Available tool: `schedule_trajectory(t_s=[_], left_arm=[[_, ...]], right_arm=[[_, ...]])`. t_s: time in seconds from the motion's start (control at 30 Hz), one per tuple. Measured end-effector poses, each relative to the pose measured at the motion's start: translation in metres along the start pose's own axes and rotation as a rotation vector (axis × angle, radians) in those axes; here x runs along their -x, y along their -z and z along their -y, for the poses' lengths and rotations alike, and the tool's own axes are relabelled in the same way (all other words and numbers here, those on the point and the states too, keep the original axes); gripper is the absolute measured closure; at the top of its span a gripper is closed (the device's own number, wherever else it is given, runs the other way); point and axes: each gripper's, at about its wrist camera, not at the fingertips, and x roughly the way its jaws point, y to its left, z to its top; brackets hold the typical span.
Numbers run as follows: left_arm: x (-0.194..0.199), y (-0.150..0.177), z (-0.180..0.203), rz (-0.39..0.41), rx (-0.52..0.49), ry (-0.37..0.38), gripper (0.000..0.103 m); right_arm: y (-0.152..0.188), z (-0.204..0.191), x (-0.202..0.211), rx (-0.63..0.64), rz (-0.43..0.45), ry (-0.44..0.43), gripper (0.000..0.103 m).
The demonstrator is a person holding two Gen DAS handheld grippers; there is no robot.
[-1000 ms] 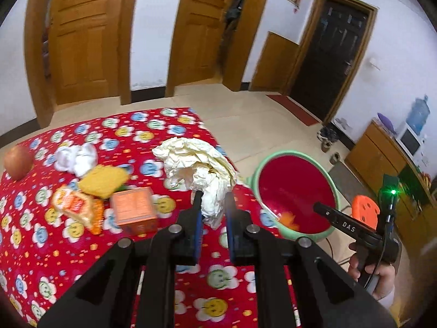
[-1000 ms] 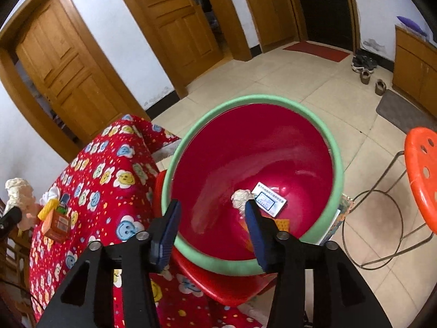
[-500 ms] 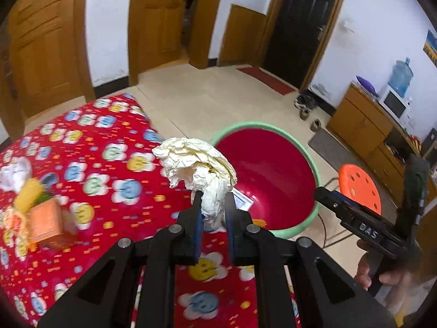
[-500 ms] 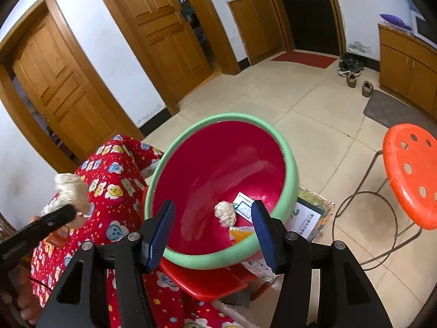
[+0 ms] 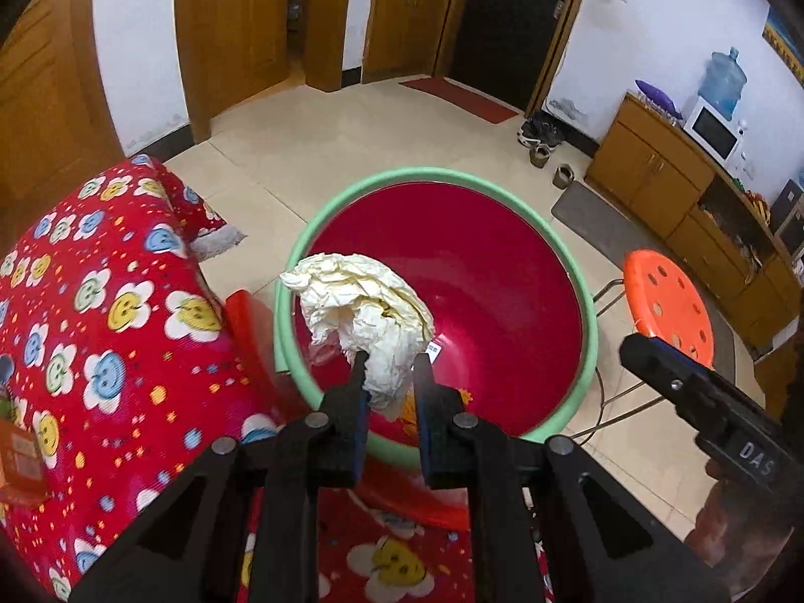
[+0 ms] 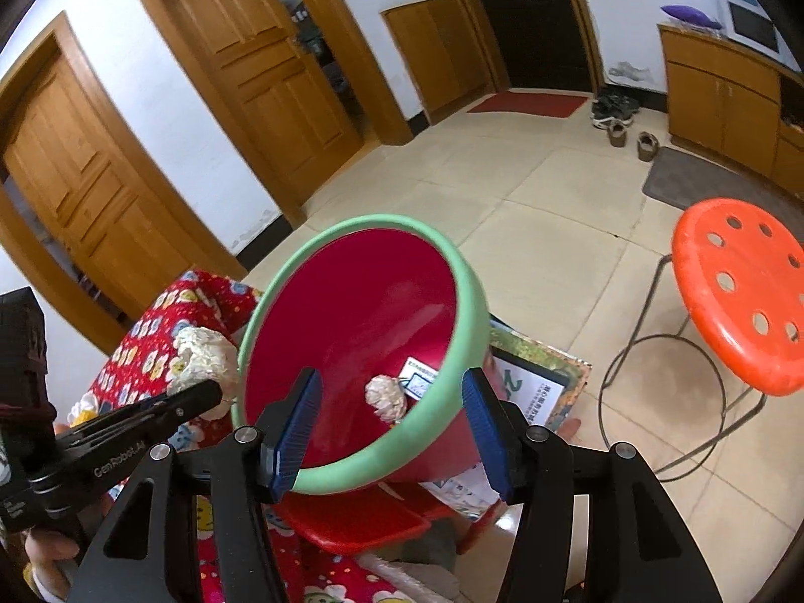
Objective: Collect trash
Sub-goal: 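Carry the crumpled white paper over the bucket with the left gripper and release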
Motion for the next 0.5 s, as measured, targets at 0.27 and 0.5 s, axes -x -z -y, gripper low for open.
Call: schedule_trajectory(t_s=[0.27,0.5], left_arm=[[0.003,-0.004,0.001,0.016,0.015,-0.005,0.058],[0.022,0.001,-0.005,0.029,0.04,-0.014,0.051]], right_arm=[[0.001,0.01,0.006,-0.024,0.006,0.017,0.044],[0.002,0.002,0.01,-0.015,0.003,0.003,0.044]])
